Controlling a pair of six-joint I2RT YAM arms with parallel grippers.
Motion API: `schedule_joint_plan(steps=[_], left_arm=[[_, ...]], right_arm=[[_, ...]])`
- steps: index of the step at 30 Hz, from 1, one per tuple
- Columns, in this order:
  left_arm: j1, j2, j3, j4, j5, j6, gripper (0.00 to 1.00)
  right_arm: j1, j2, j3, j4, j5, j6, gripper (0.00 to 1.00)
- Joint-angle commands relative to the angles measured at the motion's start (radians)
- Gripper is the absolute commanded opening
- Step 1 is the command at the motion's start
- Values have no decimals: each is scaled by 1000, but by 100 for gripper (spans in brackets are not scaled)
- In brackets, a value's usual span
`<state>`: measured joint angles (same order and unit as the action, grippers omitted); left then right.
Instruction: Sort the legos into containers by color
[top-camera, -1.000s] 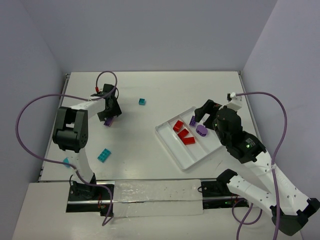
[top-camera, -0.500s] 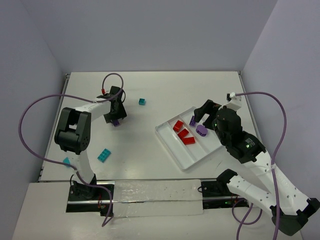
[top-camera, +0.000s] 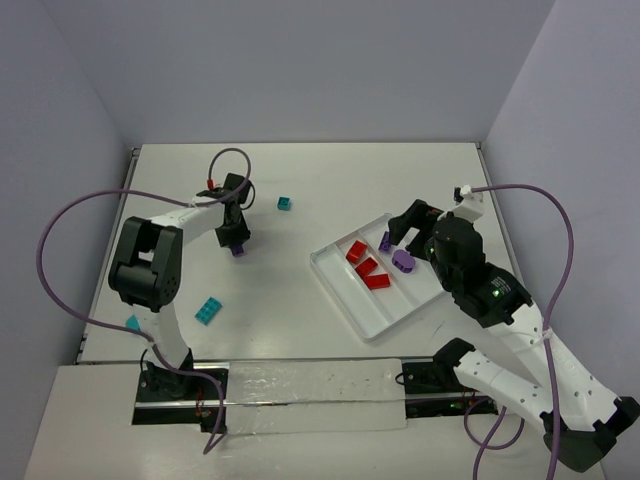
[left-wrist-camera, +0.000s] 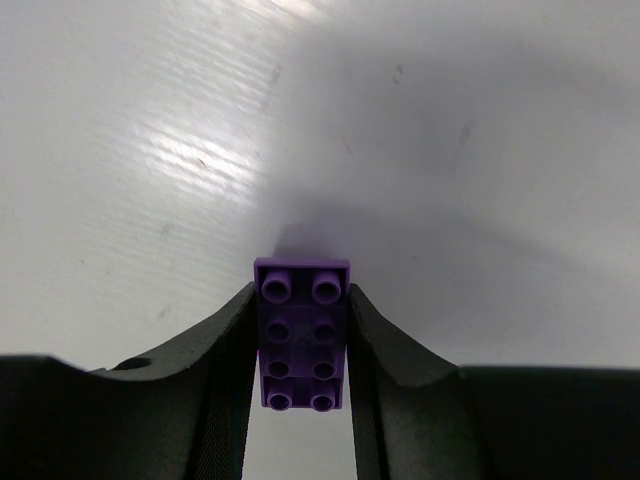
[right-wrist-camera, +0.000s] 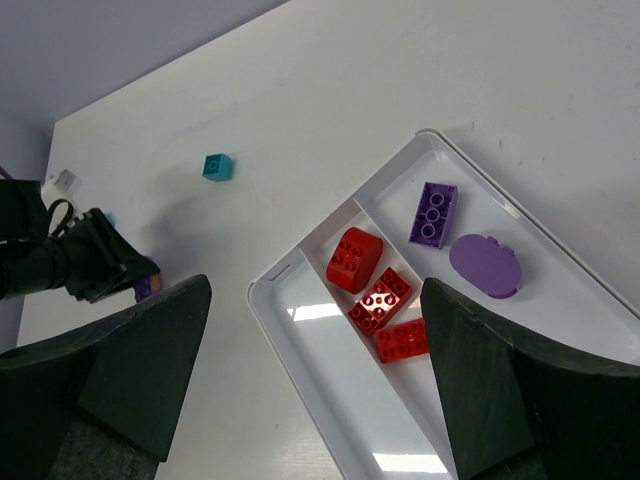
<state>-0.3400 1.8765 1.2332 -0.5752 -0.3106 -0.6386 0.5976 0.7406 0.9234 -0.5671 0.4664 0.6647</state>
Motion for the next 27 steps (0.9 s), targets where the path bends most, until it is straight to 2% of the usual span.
schedule_joint_plan(steps=[1,9,19,27], left_arm=[[-109,-90,126,-61,12,27,0],[-269,-49,343,-102,68,41,0],[-373,-25,398,-10,239,12,0],[-489,36,429,128,359,-89,0]], right_arm=[[-1,-13,0,41,17,8,93],[-2,-26,9,24,37,8,93],[-1,-30,14,15,46,9,93],[-1,-54,30,1,67,9,93]])
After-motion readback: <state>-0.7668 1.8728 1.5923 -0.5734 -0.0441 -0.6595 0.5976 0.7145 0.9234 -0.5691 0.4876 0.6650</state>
